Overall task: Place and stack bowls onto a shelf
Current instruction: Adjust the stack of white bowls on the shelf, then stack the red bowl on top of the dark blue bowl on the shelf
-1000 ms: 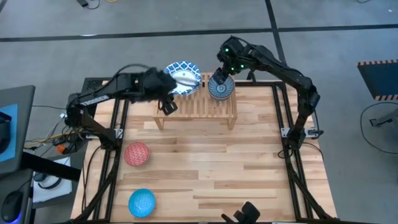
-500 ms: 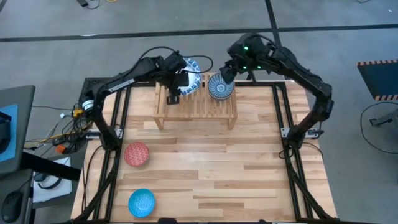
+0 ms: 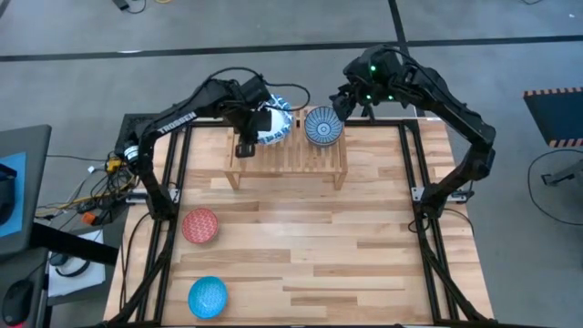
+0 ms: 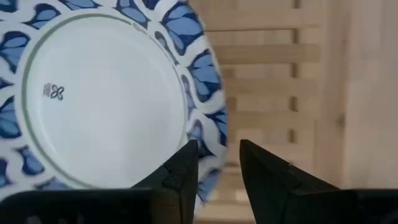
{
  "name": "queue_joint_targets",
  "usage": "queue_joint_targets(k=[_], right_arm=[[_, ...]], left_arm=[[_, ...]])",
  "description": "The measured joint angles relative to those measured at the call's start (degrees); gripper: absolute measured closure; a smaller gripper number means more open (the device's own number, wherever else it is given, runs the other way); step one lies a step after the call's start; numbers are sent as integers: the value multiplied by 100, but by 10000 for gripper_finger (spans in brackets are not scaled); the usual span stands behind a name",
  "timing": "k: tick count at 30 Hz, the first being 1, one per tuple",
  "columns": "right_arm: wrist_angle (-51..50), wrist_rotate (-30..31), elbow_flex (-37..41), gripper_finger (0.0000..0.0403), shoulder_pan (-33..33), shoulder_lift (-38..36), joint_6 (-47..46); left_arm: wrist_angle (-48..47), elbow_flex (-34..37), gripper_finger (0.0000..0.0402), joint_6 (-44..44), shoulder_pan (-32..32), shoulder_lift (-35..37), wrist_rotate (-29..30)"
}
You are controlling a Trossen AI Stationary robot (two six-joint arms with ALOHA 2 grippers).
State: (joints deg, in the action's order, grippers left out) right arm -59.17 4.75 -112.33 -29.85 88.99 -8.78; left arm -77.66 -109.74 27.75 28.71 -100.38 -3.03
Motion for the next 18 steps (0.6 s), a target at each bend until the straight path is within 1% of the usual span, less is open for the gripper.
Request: queue_joint_targets(k=[7,9,11,13,14,18], right_arm=[[87,-7,0,175,20,95,13],[-6,-8,3,175,20,107,15],[-190,-7,2,175,41,103,13],[-464,37,2,176,90,97,-18],[-560,102,4,178,122,89,-26],[-714,261,5,187,307,8,-65]], left_arm=[[-418,-956,303,-321,-15,0,-16],[-637,-1170,303,-636,-8,0,-25],[-984,-1247,304,-1219,-10,53,-143],[-1277,-1101,304,-1810,-42,253,-166],[-1224,-919,304,-2082,-109,453,-127],[-894,176,304,-3014,-539,1665,8]])
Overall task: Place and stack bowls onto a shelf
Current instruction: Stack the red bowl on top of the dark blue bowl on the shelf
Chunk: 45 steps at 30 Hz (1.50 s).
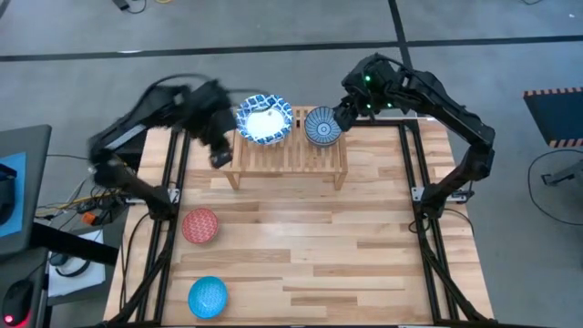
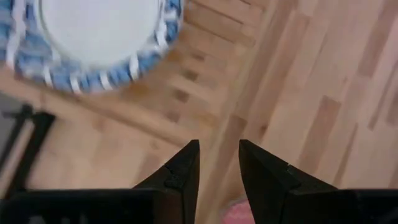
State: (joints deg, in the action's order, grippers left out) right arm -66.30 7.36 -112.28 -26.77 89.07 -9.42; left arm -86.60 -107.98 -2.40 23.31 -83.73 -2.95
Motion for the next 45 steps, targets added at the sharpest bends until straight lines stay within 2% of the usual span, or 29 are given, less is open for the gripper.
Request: queue_joint_targets(k=[7,11,15,19,25,32,37,42,45], right_arm=[[62,19,2,199,329,-154,-250],[66,27,2,199,442,-150,-356],[7,28,2,199,518,-150,-427],[-14,28,2,199,547,-150,-540],[-209,98,2,199,628,-150,-709],[-205,188,2,199,732,-150,-724],[-208,196,2,199,724,-150,-724],[-253,196,2,199,766,-150,-728],[-241,196,2,199,774,-150,-724]], left_arm=[[1066,2730,304,-2643,-1104,2182,905],[1305,4185,303,-3759,-1625,3020,882],[1308,5080,303,-4502,-2057,3596,551],[1374,5708,303,-4978,-2430,3824,510],[1834,6677,292,-4802,-2989,3620,109],[1976,7038,239,-4311,-3115,3233,780],[2513,7426,214,-3752,-3114,3017,792],[2849,7880,220,-3626,-3113,2847,479],[2867,7915,253,-3628,-3113,2821,331]])
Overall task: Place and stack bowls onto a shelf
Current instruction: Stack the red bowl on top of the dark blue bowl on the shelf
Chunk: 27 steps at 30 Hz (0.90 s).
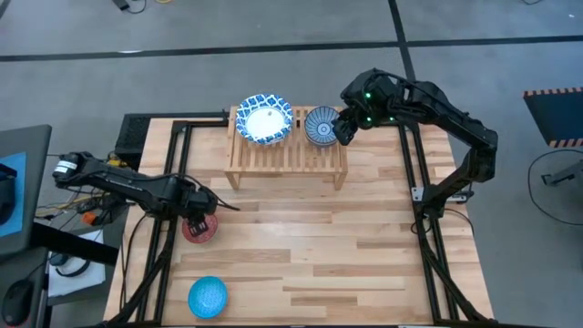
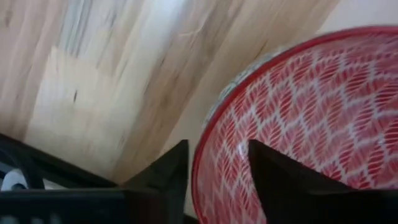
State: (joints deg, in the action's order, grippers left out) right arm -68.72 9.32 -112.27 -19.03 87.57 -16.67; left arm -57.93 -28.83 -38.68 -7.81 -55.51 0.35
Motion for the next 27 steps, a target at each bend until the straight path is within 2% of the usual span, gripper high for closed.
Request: queue_joint_targets(k=[5,7,12,18,21,24,27], right_arm=[[49,0,0,200,0,2,-34],[139,-1,0,201,0,2,-125],[370,0,-4,206,168,82,-152],[621,-86,-9,207,446,162,63],[823,-203,4,207,593,191,26],[1175,-191,-9,207,797,260,-30],[1404,34,7,207,981,299,-28]], left_arm=[[54,-134,366,-1,4,5,101],[42,-209,389,-118,13,5,97],[-108,-648,396,-349,17,0,189],[-407,-1940,398,-313,24,3,331],[-511,-2761,399,-349,132,-31,924],[-560,-3535,399,-457,289,-126,1803],[-533,-4247,400,-226,394,-326,2422]])
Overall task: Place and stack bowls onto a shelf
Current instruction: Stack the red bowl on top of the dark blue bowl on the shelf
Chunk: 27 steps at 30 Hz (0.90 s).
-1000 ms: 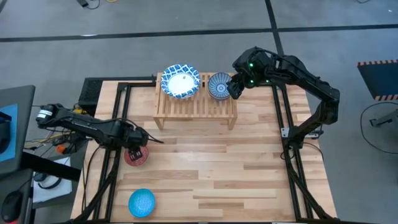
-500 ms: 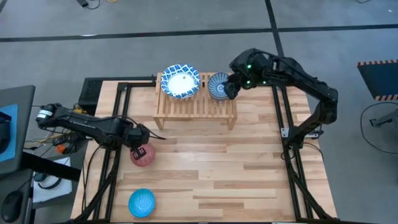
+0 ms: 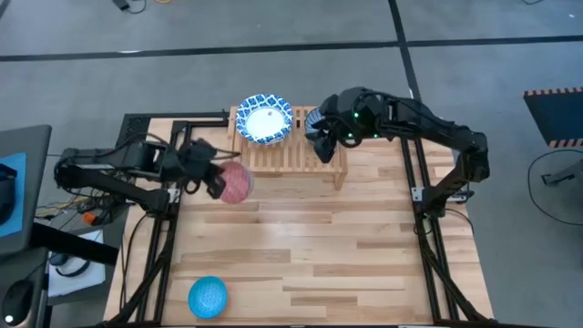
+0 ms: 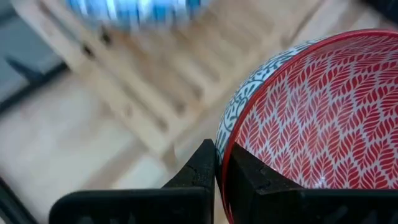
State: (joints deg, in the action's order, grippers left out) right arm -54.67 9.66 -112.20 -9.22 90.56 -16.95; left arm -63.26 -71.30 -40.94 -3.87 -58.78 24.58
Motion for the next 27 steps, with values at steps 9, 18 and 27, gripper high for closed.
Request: queue_joint_targets(k=[9,18,27], right_arm=[[1034,1850,-3,207,616,17,487],[3014,3152,-6,207,1215,15,2380],[3719,4835,-13,207,1644,280,4472]], left_arm=[[90,-1632,401,1303,17,-1188,1707],[780,-3233,401,2954,165,-2482,3495],[1950,-4079,401,4709,376,-3228,4139]])
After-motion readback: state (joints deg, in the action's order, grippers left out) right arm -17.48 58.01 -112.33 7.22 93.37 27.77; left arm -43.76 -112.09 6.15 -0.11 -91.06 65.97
